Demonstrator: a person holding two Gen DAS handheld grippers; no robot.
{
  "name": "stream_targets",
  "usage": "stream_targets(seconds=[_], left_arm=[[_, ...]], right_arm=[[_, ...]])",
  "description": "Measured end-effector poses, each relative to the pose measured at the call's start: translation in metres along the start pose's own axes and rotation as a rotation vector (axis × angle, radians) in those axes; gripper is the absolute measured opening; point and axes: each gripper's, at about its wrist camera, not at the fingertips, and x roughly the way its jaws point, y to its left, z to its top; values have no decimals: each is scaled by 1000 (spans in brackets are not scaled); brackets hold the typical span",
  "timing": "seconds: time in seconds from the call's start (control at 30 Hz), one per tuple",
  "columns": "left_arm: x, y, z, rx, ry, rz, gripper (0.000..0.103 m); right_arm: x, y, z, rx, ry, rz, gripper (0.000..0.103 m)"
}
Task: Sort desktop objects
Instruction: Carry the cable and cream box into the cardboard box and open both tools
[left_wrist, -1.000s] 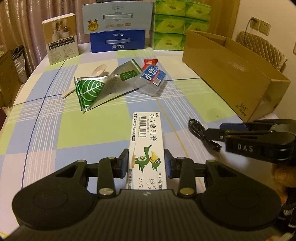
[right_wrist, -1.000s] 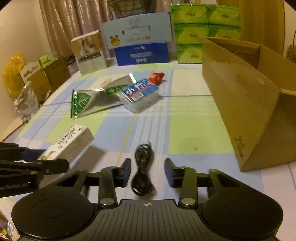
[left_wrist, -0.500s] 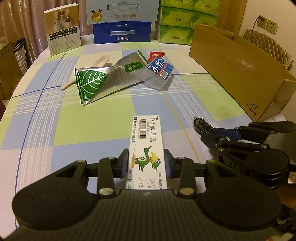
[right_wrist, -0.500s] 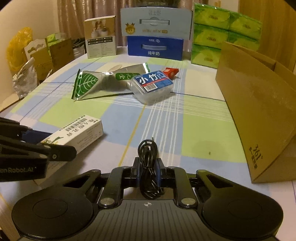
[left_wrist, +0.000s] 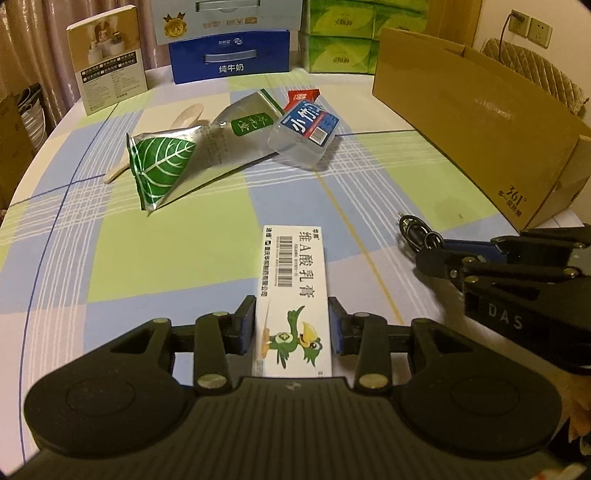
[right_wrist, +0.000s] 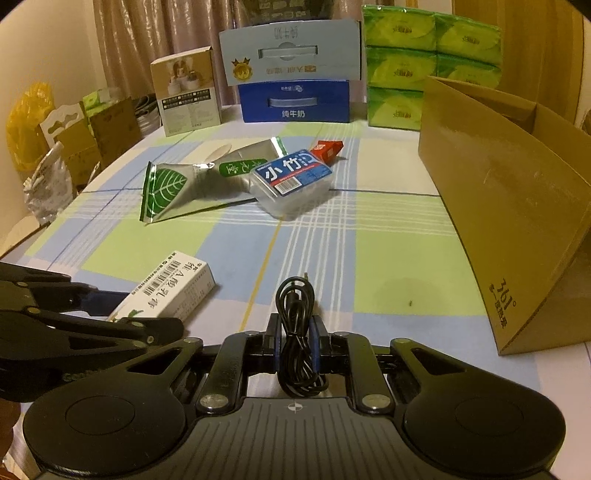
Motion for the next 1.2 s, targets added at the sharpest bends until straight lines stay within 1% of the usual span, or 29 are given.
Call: stream_targets(seconds=[0.13,0.27,0.4,0.5,0.67,0.77,0.9,1.0,1.1,1.2], left_arm=[[-2,-3,2,14,-1,1,33],[-16,-4,6,4,-42,-7,33],[-29,-2,10,-22,-65,-25,33],[-38,-6,14,-14,-81,-24,33],[-52,-17,26,-28,-97,-50,33],[-63,-33,43,-25,-127,-79,33],[-75,-63,76,1,-164,-132,33],[-80,-90,104,17,-191,-175,33],[-79,-120,130,34,-210,-216,33],[-73,-151,154,53,-215,-249,33]], right_arm=[[-5,0,3,3,-29,-2,12],[-15,-1,7,7,-66,-7,12],[-25,-4,11,10,-85,-6,12],[-38,-6,20,12,-118,-12,12],[-62,-13,39,3,-175,-23,12],[-81,-30,58,10,-210,-40,12],[-107,-70,88,33,-236,-70,12],[-124,-102,104,29,-255,-125,12],[-134,-137,113,46,-257,-166,12],[-134,-170,115,67,-240,-195,12]])
